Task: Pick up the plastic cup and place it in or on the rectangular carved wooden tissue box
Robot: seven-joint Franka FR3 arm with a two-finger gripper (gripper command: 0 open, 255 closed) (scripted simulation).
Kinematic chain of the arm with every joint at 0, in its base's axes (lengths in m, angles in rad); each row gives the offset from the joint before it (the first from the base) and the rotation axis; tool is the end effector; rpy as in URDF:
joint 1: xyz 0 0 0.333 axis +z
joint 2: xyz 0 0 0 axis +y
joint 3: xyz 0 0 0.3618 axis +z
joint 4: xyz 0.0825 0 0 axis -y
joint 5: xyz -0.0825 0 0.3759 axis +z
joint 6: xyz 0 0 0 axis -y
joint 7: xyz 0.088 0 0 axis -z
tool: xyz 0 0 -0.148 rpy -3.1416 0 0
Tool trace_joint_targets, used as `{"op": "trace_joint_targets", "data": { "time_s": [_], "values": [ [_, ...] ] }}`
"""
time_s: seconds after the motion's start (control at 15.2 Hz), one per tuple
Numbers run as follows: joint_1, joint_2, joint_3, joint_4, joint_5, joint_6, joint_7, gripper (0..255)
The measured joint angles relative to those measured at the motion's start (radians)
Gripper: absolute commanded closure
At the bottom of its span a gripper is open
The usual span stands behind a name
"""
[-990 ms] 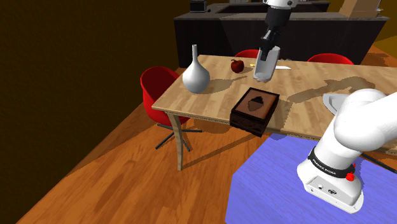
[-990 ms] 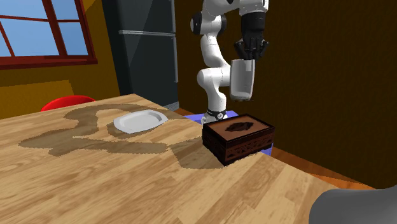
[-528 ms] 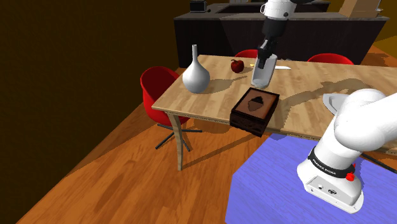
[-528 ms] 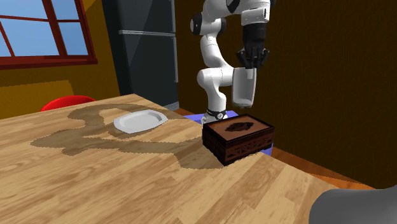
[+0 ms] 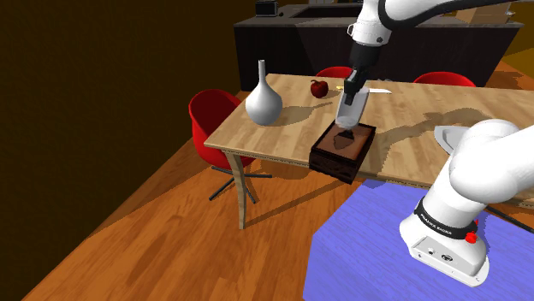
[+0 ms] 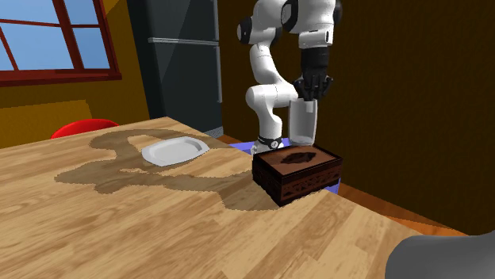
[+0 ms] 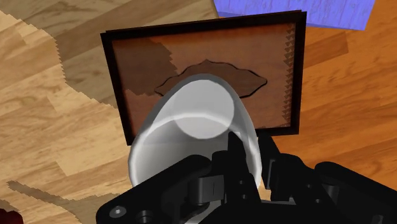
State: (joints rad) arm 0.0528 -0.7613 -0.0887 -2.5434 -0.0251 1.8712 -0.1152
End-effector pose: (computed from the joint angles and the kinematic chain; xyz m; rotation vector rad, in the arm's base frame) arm 0.2960 -0.0173 0.5130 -3.1028 -0.1668 -0.1391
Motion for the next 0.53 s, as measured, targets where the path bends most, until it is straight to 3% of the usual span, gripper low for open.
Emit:
{"op": "trace_joint_targets", "data": {
  "time_s": [0.53],
  "values": [
    [-0.001, 0.011, -0.004, -0.098, -0.003, 0.109, -0.001, 255]
  ]
}}
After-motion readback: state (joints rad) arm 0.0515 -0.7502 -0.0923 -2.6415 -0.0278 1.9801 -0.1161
